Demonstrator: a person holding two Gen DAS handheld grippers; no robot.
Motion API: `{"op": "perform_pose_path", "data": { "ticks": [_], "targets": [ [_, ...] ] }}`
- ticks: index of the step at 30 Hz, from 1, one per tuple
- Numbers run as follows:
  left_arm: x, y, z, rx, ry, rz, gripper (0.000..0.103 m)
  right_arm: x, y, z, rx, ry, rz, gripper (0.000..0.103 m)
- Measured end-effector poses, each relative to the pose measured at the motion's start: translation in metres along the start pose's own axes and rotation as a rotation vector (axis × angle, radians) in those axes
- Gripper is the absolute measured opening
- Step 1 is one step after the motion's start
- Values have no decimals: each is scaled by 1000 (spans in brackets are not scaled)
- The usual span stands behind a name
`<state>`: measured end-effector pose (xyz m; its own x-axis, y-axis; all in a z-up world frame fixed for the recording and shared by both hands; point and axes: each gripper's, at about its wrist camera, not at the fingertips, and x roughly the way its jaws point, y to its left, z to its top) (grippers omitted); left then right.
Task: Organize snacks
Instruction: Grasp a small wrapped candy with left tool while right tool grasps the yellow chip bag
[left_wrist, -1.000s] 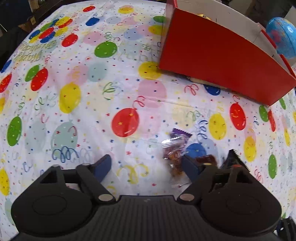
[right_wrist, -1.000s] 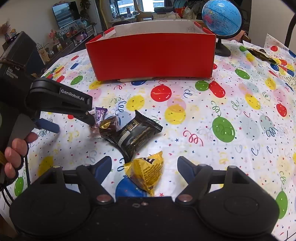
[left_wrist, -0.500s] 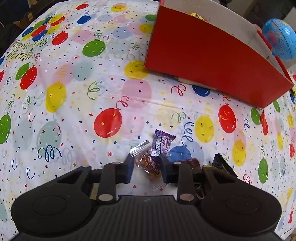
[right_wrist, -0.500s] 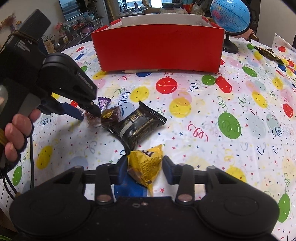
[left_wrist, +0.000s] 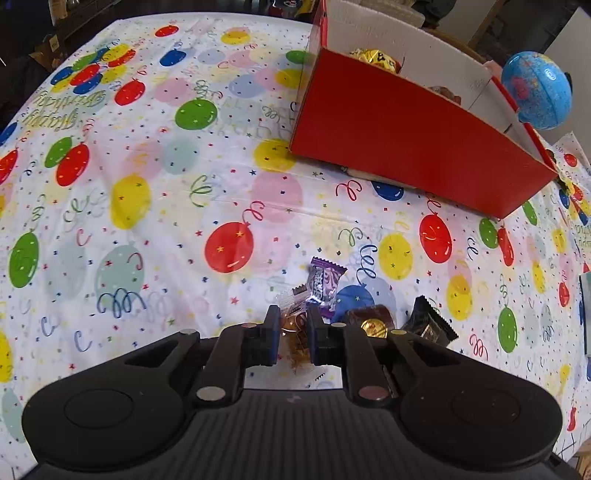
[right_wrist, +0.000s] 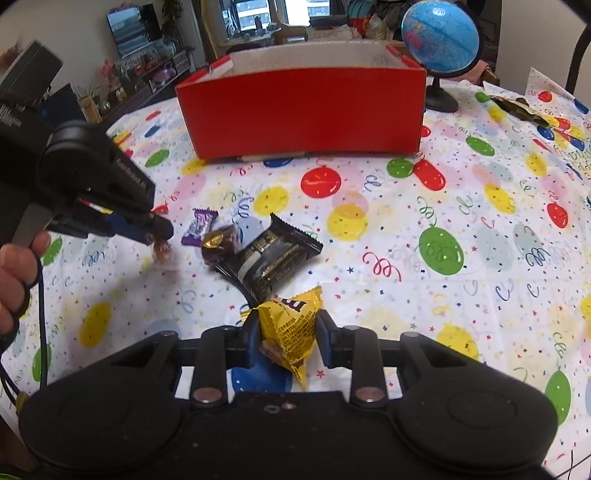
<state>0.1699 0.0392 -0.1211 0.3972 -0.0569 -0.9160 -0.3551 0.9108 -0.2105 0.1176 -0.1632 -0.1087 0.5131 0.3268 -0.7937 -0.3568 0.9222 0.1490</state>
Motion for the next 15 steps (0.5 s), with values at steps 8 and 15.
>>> {"op": "perform_pose_path", "data": {
  "ticks": [8,15],
  "targets": [
    [-35,13,-12,27,-38,-28,15,-26,12,1,5,-62,-14,29],
    [-66,22,-14,34,-78,-61,15,-50,23,9,5,-117,-26,29]
  ]
}}
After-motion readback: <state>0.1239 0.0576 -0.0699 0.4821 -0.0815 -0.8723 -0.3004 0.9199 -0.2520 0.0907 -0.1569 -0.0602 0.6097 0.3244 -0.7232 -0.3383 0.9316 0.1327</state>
